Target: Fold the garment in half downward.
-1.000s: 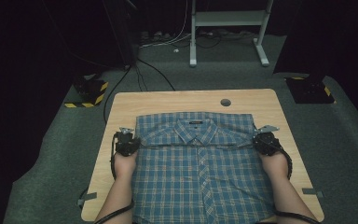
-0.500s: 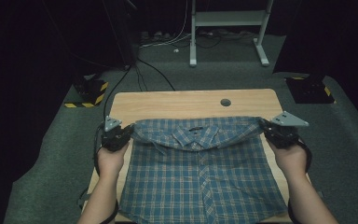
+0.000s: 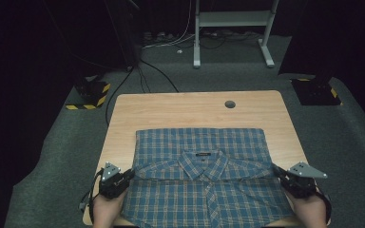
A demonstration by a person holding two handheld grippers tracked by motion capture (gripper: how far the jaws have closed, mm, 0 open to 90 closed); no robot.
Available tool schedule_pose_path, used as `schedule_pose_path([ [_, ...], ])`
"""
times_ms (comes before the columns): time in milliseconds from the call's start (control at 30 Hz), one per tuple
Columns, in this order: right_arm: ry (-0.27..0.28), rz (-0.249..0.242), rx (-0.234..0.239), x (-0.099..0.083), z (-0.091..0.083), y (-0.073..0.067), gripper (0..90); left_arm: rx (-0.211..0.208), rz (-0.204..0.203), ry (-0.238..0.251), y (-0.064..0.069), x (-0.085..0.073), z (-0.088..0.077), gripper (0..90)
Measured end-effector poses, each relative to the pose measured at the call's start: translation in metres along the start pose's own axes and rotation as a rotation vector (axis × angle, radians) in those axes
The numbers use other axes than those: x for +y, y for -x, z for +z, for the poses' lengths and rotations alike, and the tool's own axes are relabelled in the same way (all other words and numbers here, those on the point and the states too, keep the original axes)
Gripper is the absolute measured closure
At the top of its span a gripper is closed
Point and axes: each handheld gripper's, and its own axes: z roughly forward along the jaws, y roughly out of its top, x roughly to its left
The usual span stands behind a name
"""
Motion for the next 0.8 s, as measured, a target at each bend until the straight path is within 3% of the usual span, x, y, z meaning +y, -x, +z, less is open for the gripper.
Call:
schedule_pose_path([
  [133,-0.044,-0.007,0.000,-0.017,0.005,-0.006,82.9,-0.007,-0.008,-0.032,-0.001,-0.014,0.003,83.1],
  [267,-0.082,-0.024,-0.009,-0.026,0.012,-0.012,82.9,0.029,0.048,-0.037,0.001,-0.021,0.008,83.1],
  [400,-0.079,0.000,-0.006,-0.025,0.016,-0.010,82.7,0.040,0.067,-0.038,-0.002,-0.017,0.015,82.7],
  [800,-0.115,0.009,-0.031,-0.001,0.045,0.004,82.0,0.061,0.002,-0.041,-0.015,0.007,0.043,82.0],
])
